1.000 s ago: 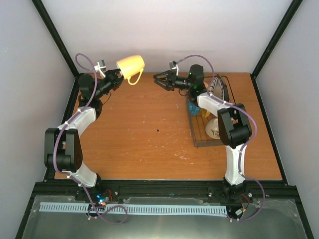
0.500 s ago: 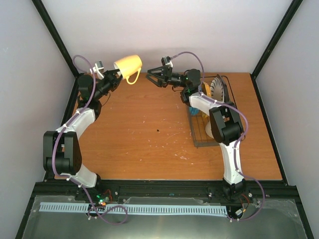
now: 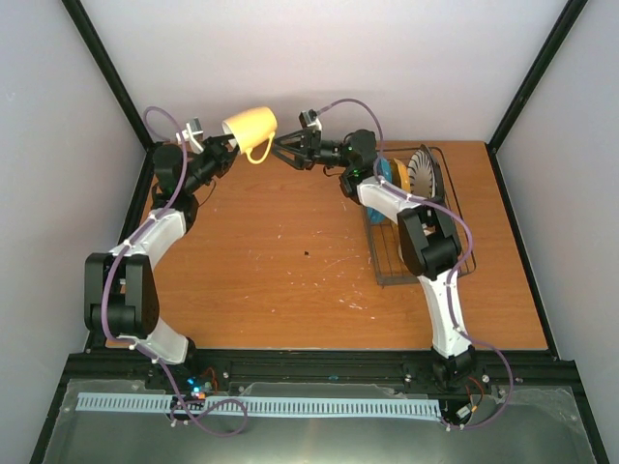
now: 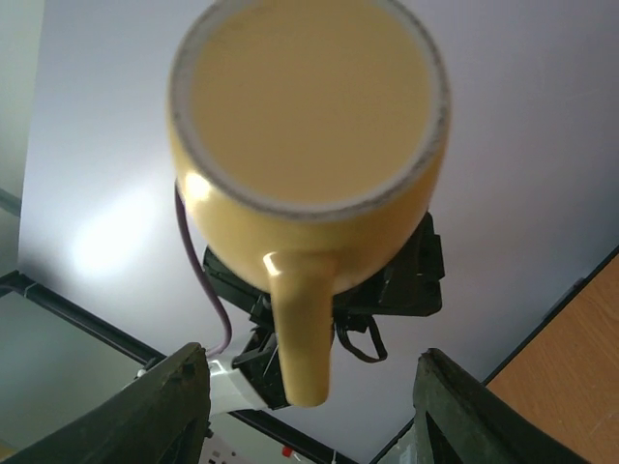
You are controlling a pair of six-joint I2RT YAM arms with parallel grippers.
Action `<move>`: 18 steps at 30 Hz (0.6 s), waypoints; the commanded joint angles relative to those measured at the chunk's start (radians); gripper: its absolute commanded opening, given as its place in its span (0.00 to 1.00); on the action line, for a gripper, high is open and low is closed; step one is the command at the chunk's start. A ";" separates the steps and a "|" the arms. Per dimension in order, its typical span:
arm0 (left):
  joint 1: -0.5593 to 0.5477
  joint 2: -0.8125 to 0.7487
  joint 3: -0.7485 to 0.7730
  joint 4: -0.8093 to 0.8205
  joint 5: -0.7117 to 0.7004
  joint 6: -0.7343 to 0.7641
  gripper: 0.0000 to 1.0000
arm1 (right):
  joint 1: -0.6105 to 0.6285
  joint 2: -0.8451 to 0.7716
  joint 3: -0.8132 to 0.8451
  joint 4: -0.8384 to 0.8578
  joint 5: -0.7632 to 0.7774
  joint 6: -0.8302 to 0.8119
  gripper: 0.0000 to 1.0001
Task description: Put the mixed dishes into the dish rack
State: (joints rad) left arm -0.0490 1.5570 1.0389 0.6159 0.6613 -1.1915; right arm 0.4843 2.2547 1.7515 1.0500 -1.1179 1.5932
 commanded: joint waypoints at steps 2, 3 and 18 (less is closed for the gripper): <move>-0.006 -0.017 0.085 0.043 0.000 0.057 0.01 | 0.016 0.049 0.109 -0.078 -0.036 -0.062 0.56; -0.006 -0.019 0.088 0.044 0.000 0.062 0.01 | 0.016 0.060 0.125 -0.081 -0.041 -0.058 0.55; -0.006 0.009 0.140 0.005 0.075 0.071 0.01 | 0.033 0.188 0.374 -0.072 -0.119 0.041 0.19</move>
State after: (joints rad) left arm -0.0494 1.5665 1.0817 0.5819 0.6857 -1.1484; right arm 0.5076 2.3875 2.0335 0.9394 -1.1969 1.5795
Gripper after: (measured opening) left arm 0.082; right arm 0.272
